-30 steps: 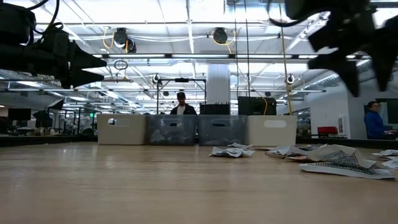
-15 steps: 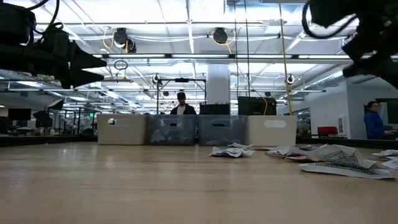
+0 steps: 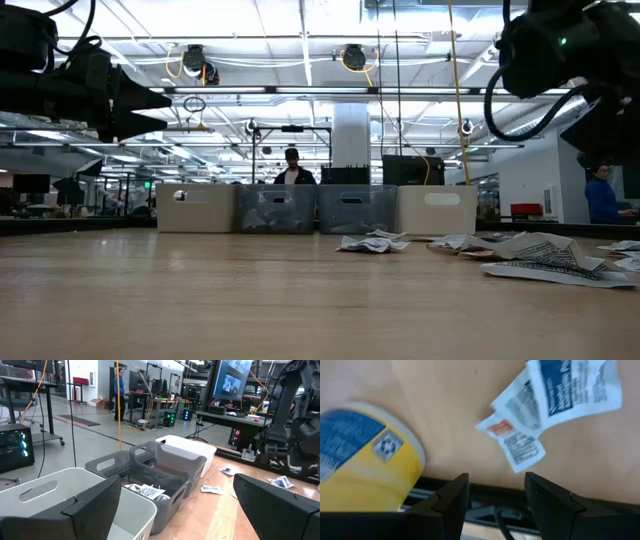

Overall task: Pick & Place First Aid Supplies
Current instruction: Put the ointment pack into the right black bin

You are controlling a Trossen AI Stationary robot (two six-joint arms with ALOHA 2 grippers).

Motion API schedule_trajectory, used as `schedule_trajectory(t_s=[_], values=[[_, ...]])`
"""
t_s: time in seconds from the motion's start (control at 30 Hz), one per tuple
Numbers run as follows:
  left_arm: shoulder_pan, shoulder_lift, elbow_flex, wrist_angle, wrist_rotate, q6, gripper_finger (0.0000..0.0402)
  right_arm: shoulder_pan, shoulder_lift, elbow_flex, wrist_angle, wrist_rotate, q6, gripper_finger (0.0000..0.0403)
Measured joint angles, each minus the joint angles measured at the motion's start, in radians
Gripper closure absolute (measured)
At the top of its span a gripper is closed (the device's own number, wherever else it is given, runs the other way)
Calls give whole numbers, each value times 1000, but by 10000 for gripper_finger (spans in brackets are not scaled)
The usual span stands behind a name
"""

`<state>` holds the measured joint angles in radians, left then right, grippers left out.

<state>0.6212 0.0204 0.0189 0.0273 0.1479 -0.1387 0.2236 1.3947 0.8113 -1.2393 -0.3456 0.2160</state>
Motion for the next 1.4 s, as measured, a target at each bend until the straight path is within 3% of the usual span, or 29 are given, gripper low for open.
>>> schedule_trajectory(t_s=[0.6, 0.73, 1.0, 1.2, 1.4], values=[[0, 0, 0, 0, 0, 0, 9, -54, 113, -122, 219, 26, 130, 220], [0, 0, 0, 0, 0, 0, 9, -54, 121, -123, 241, 27, 151, 258], [0, 0, 0, 0, 0, 0, 9, -54, 121, -123, 218, 26, 138, 391], [0, 0, 0, 0, 0, 0, 9, -54, 121, -123, 187, 25, 145, 401], [0, 0, 0, 0, 0, 0, 9, -74, 82, -93, 17, 26, 160, 402]])
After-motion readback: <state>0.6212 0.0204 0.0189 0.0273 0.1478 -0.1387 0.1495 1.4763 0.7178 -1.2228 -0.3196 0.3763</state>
